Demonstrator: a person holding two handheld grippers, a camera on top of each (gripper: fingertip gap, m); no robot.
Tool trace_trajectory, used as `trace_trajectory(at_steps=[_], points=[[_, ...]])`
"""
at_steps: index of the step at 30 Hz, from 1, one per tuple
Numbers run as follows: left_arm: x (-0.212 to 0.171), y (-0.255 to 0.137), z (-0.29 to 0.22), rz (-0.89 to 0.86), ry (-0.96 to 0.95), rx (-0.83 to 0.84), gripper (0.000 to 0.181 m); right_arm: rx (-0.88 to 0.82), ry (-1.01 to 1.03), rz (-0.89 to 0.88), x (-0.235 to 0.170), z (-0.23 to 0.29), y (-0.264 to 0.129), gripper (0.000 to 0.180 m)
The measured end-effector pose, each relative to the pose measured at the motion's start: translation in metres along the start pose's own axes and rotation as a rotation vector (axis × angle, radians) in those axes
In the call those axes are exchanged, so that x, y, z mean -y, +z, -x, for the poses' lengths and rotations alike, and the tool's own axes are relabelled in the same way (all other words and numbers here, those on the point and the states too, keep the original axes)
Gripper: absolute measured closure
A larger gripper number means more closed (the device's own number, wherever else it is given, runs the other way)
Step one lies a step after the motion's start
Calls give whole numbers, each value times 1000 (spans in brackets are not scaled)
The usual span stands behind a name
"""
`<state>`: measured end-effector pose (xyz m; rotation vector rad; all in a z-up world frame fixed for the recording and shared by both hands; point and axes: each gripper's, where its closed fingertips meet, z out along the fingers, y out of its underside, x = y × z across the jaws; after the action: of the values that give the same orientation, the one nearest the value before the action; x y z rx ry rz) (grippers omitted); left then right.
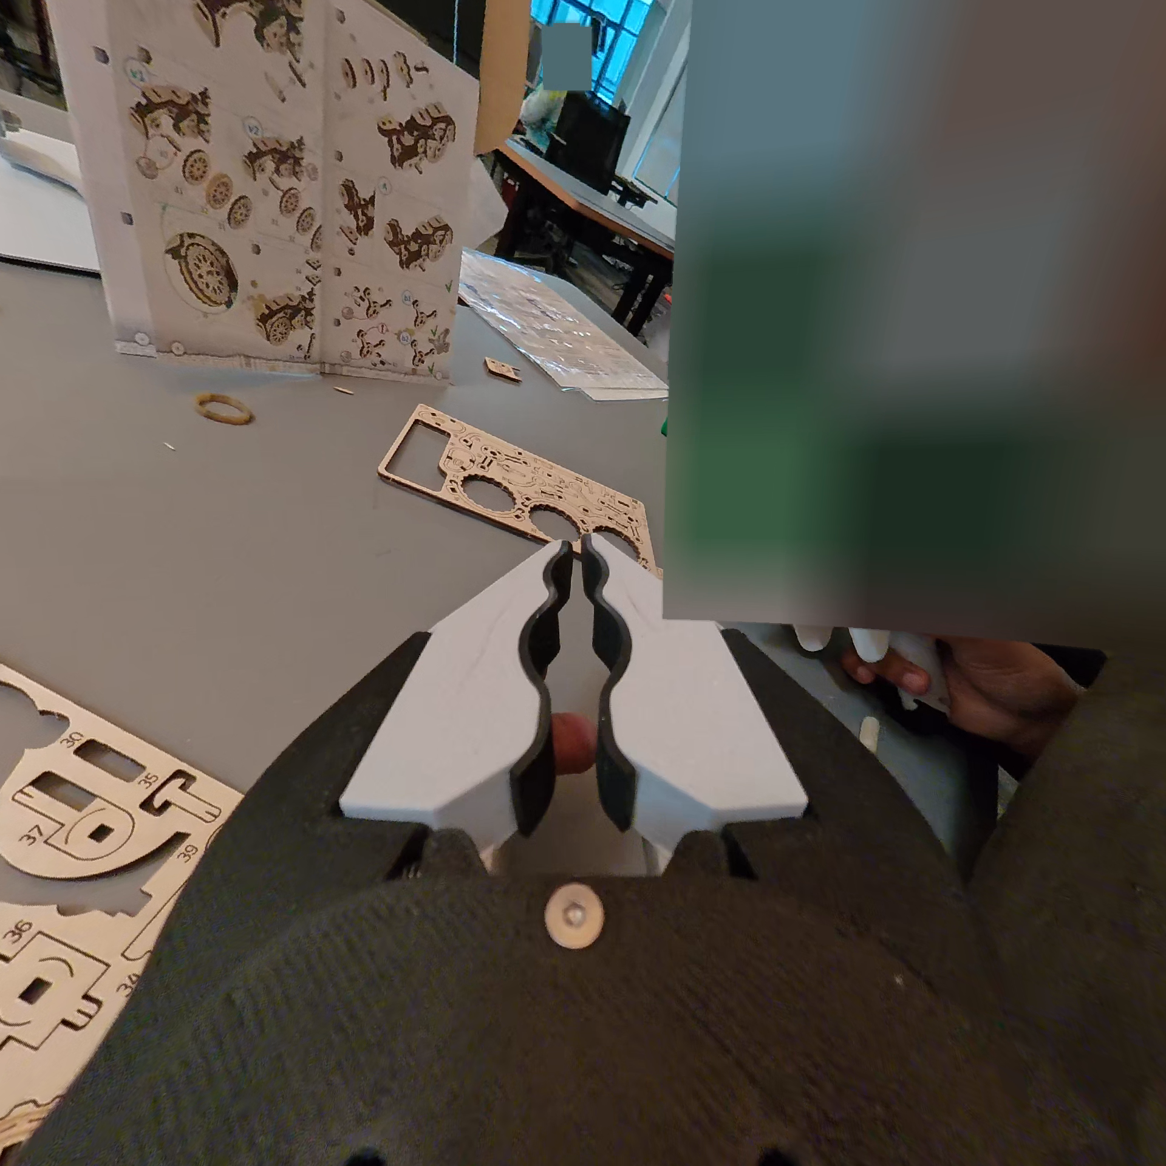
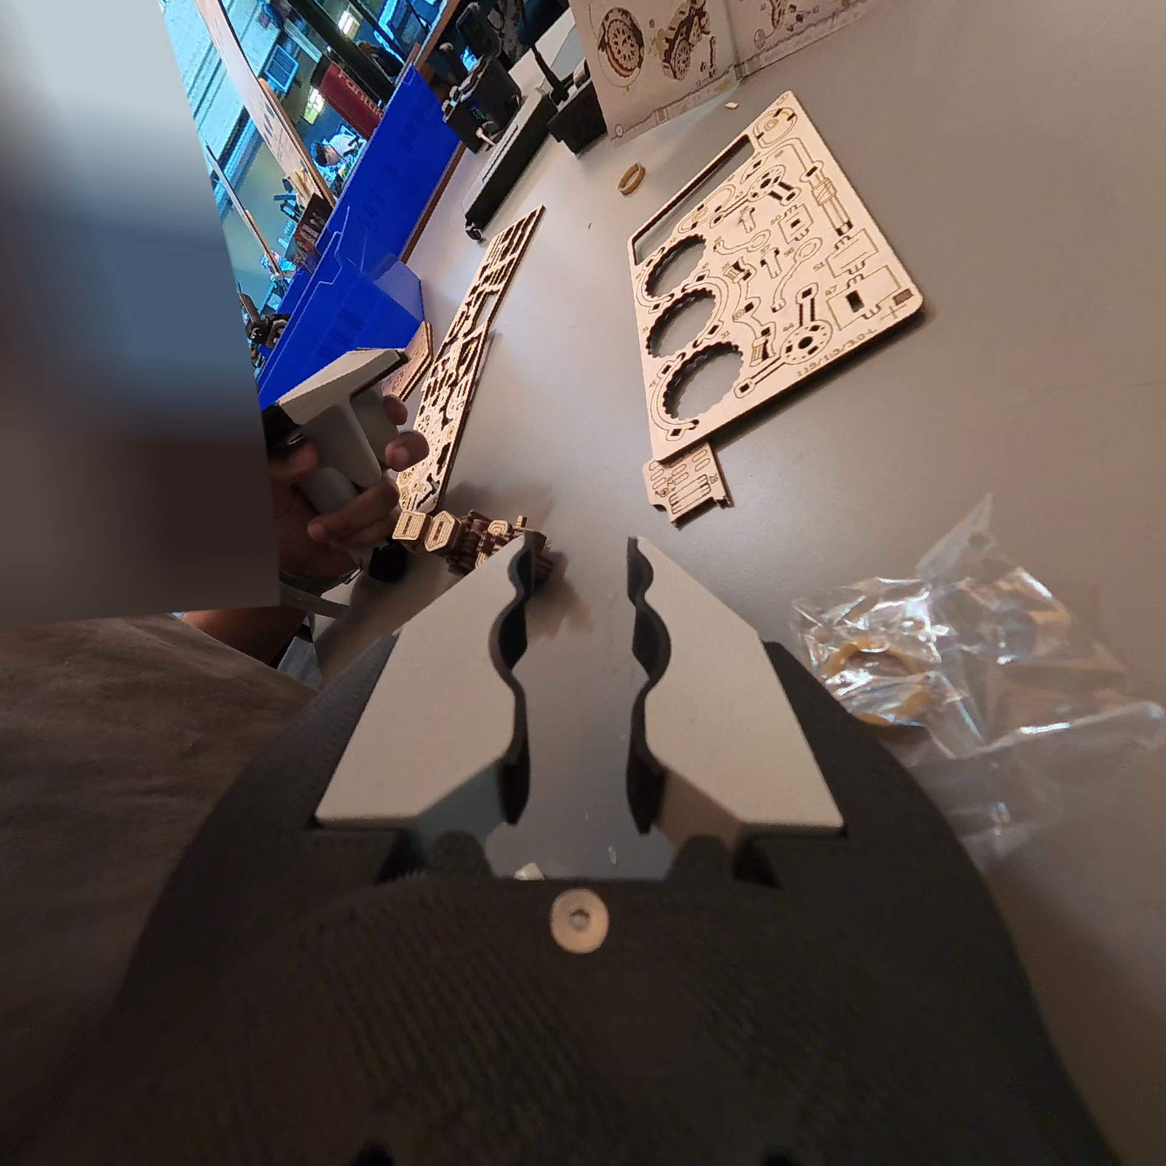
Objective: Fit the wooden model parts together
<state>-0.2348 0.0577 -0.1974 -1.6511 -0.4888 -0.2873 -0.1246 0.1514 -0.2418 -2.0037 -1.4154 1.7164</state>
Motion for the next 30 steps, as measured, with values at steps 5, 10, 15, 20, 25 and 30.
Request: trace_trajectory(at_steps=[5, 10, 15, 20, 25, 30], points=[[0, 0, -2, 2, 12, -7, 181, 3, 6, -2, 0, 0, 1, 151], [-1, 1, -3, 4, 20, -8, 181, 12, 13, -2, 0, 1, 2, 151], [-1, 1, -5, 9, 32, -14, 181, 13, 17, -4, 0, 1, 2, 151], [-1, 1, -7, 4, 45, -22, 181, 13, 19, -1, 0, 2, 3, 150], [0, -2, -22, -13, 100, -99, 181, 16, 19, 3, -1, 2, 4, 151], [3, -12, -54, -43, 175, -204, 181, 25, 25, -12, 1, 6, 1, 151]])
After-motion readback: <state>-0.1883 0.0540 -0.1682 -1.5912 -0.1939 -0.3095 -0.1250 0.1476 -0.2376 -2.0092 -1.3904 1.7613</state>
